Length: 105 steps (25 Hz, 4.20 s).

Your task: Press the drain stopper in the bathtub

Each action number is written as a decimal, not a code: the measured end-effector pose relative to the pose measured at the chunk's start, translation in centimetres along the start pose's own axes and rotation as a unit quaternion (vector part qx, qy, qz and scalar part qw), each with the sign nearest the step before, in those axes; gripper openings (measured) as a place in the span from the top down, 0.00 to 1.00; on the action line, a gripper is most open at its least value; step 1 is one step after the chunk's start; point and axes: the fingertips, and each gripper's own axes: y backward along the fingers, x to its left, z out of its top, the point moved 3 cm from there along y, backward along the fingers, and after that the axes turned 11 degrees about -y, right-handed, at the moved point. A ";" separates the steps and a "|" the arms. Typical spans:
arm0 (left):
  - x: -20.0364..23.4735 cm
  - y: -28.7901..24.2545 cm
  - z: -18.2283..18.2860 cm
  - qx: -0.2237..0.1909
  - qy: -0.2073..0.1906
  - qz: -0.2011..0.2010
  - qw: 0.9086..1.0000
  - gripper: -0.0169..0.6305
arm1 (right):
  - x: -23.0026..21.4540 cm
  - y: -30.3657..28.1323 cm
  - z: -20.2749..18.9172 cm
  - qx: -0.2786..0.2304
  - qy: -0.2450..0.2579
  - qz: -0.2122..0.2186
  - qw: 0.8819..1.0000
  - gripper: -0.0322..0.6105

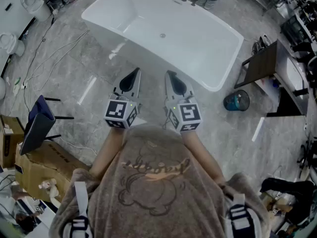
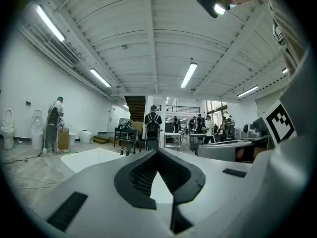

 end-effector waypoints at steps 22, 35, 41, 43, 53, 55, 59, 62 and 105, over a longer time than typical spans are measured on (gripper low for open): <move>0.3 -0.1 -0.4 0.002 0.004 0.003 1.000 0.97 | -0.6 -0.3 0.6 -0.013 0.011 0.001 1.000 0.95; 2.4 -4.5 -0.9 -0.003 0.012 -0.010 1.000 0.97 | -3.4 -3.5 0.6 -0.007 0.008 -0.018 1.000 0.95; 5.2 -8.0 -0.7 -0.004 0.019 -0.019 1.000 0.97 | -5.1 -7.2 0.8 -0.006 0.002 -0.024 1.000 0.95; 6.2 -9.5 -0.9 -0.001 0.017 -0.025 1.000 0.97 | -5.6 -8.8 0.9 -0.005 0.002 -0.023 1.000 0.95; 11.0 -18.1 -1.1 0.003 0.012 -0.051 0.999 0.97 | -8.9 -17.7 3.2 -0.008 0.001 -0.030 1.000 0.95; 12.0 -19.7 -0.8 0.000 0.010 -0.058 0.998 0.97 | -9.3 -19.4 3.7 -0.008 0.000 -0.036 0.999 0.95; 14.2 -22.7 -0.4 -0.001 0.007 -0.077 0.997 0.97 | -10.0 -22.7 4.4 -0.009 -0.008 -0.050 0.999 0.95; 16.0 -24.8 -0.2 -0.001 0.006 -0.088 0.996 0.97 | -10.4 -25.2 5.1 -0.012 -0.012 -0.060 0.998 0.95; 22.1 -46.7 -1.0 -0.007 -0.009 -0.128 0.992 0.97 | -24.0 -43.0 8.3 0.003 -0.012 -0.067 0.998 0.95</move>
